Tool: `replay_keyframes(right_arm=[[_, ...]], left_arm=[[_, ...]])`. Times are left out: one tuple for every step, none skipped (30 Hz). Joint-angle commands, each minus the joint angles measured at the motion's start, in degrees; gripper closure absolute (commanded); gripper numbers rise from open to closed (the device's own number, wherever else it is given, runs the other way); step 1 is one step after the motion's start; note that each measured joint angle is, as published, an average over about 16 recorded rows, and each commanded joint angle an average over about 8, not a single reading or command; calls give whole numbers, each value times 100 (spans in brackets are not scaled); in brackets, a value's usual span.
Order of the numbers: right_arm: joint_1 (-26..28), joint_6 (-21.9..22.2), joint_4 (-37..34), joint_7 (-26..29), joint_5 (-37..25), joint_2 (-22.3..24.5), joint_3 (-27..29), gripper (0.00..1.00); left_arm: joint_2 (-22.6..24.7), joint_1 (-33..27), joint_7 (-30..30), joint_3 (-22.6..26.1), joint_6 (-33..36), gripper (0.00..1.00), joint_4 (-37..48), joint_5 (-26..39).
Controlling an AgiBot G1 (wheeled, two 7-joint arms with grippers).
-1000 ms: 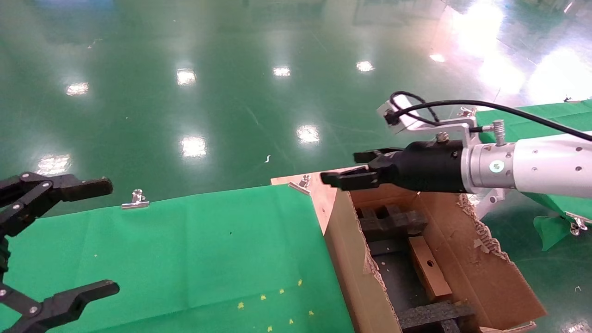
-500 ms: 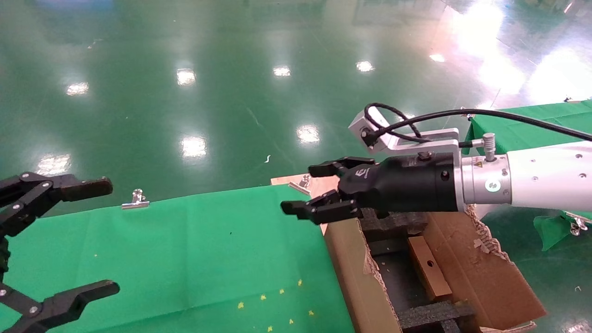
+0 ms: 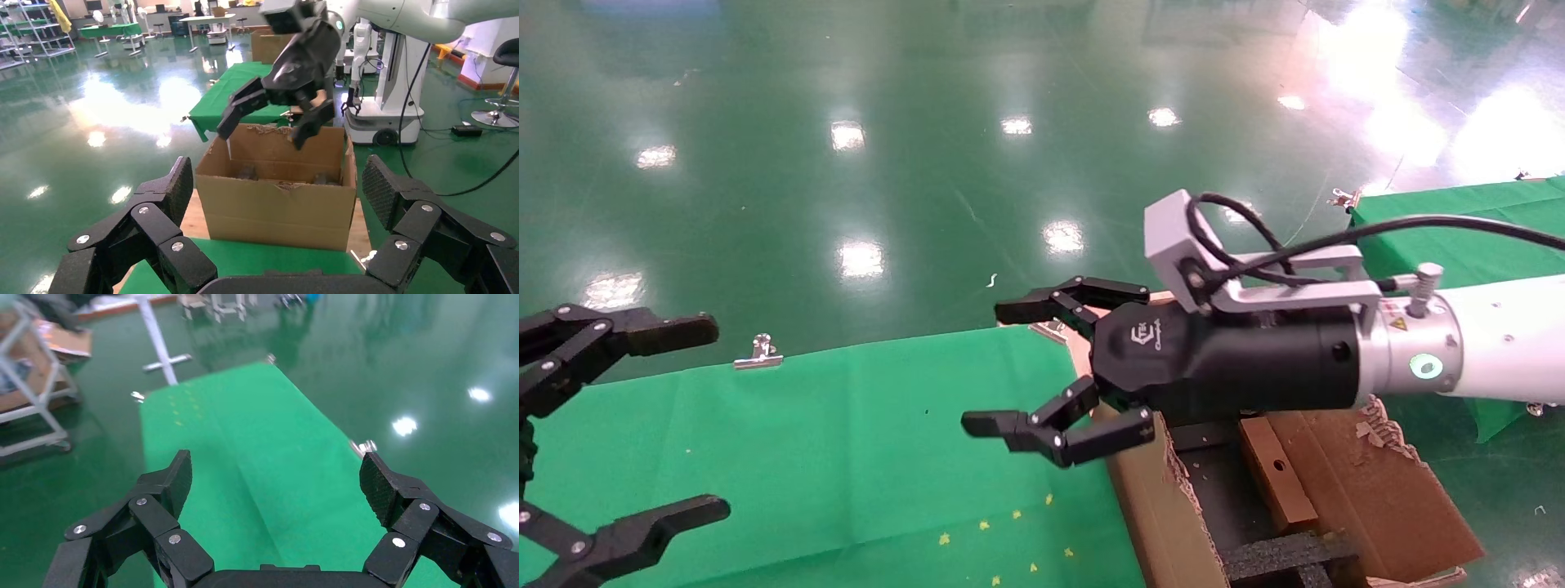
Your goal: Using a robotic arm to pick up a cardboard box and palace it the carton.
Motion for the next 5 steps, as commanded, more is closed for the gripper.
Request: replay_keyframes(right_arm=[[-200,-257,-19,-355,202,-73,323,0],[-266,-341,-25,-470,268,-97,429,0],[-299,-384,-28,-529,301,-109,482,0],[-333,-428,-32,-589,336,-122,538,0],[-365,-469,-35,-646,368,-133,589,0]], left_arm=[[0,0,0,0,0,0,0,0],[0,0,0,0,0,0,0,0],[0,0,0,0,0,0,0,0],[0,0,0,0,0,0,0,0],[0,0,0,1,0,0,0,0]])
